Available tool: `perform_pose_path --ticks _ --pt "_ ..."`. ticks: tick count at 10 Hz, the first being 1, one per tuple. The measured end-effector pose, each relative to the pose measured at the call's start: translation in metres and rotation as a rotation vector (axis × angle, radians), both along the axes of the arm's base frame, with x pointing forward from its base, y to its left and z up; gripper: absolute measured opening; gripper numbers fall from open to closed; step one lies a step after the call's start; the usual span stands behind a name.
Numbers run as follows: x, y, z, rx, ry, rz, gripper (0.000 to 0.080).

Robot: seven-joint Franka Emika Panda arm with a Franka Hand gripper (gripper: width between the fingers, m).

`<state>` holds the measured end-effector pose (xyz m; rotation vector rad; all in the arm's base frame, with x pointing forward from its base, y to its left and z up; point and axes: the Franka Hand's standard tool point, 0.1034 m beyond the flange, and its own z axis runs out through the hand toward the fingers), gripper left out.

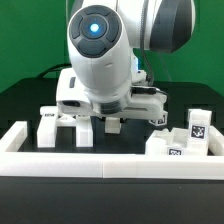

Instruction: Assemble chair

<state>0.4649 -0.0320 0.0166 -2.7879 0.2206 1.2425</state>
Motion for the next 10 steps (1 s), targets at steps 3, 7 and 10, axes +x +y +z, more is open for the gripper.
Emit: perform_pose_path --ticks 3,7,10 --pt "0.020 0.013 0.031 -0.017 -0.015 -0.008 0.0288" --pt "0.034 0.014 0.043 -0.027 -0.074 -0.014 0.0290" --pt "0.065 0.015 0.063 -0.041 -0.275 -0.010 0.0290"
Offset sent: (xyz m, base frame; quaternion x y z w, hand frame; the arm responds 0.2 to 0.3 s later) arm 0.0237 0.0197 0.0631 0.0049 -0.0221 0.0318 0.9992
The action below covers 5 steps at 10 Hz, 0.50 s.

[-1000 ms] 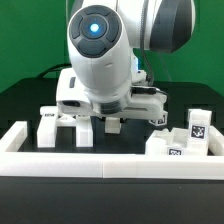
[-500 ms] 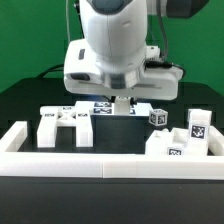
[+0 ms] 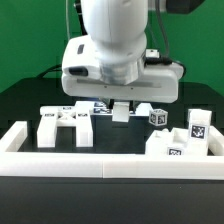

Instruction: Assemble chair

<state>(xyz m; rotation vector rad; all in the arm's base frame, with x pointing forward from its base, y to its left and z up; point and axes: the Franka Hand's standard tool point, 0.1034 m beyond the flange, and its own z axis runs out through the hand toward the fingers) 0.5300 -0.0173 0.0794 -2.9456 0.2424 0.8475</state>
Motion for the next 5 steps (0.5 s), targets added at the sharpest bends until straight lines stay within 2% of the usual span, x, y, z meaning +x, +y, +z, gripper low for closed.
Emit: perform_pose_path --ticks 1,3,5 --pt "0.014 0.003 0.020 -0.002 -0.086 0.002 0.0290" --pt "0.023 0.001 0.011 -0.031 -0.231 0.001 0.0290" --pt "0.028 0.001 0.016 -0.050 -0.353 0.000 0.0290"
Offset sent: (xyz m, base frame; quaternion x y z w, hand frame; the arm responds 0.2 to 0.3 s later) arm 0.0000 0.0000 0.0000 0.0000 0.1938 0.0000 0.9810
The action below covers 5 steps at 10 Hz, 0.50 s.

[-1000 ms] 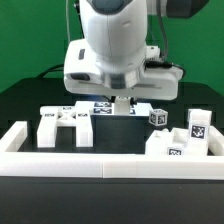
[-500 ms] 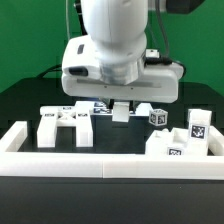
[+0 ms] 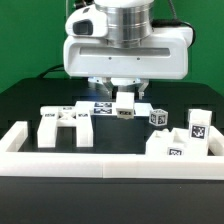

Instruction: Assemble chair

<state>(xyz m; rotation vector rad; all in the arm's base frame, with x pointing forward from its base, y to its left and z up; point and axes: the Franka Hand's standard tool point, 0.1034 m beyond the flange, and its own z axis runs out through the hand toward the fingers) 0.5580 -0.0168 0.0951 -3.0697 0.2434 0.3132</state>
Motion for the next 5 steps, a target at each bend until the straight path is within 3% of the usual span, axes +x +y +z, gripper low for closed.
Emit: perform_pose_path --ticks 3,5 --pt "0.025 0.004 0.020 -0.026 -0.183 0.000 0.0290" --pt "0.032 0.002 0.019 -0.064 -0.364 -0.001 0.0290"
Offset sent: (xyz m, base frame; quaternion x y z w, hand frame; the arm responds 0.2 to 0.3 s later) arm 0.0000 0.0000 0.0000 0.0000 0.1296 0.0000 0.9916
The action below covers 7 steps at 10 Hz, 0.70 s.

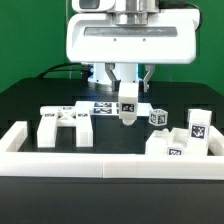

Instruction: Assemble chair

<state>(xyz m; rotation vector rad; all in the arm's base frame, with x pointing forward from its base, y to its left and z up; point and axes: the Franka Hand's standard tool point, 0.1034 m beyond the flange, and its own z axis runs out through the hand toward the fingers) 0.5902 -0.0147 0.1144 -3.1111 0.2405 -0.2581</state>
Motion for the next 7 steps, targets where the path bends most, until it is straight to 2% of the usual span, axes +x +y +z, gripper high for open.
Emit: perform_pose_path --ticks 1,2,4,7 --pt "-0.003 0.000 -0.002 -0.013 -0.049 0.002 0.0290" --pt "-0.003 0.004 0.003 -0.005 -0.038 -0.002 0.0290" --pt "0.012 0.019 0.033 0.010 -0.017 -0.030 0.0290" --pt "0.013 0.019 0.029 0.008 -0.026 -0.019 0.0290"
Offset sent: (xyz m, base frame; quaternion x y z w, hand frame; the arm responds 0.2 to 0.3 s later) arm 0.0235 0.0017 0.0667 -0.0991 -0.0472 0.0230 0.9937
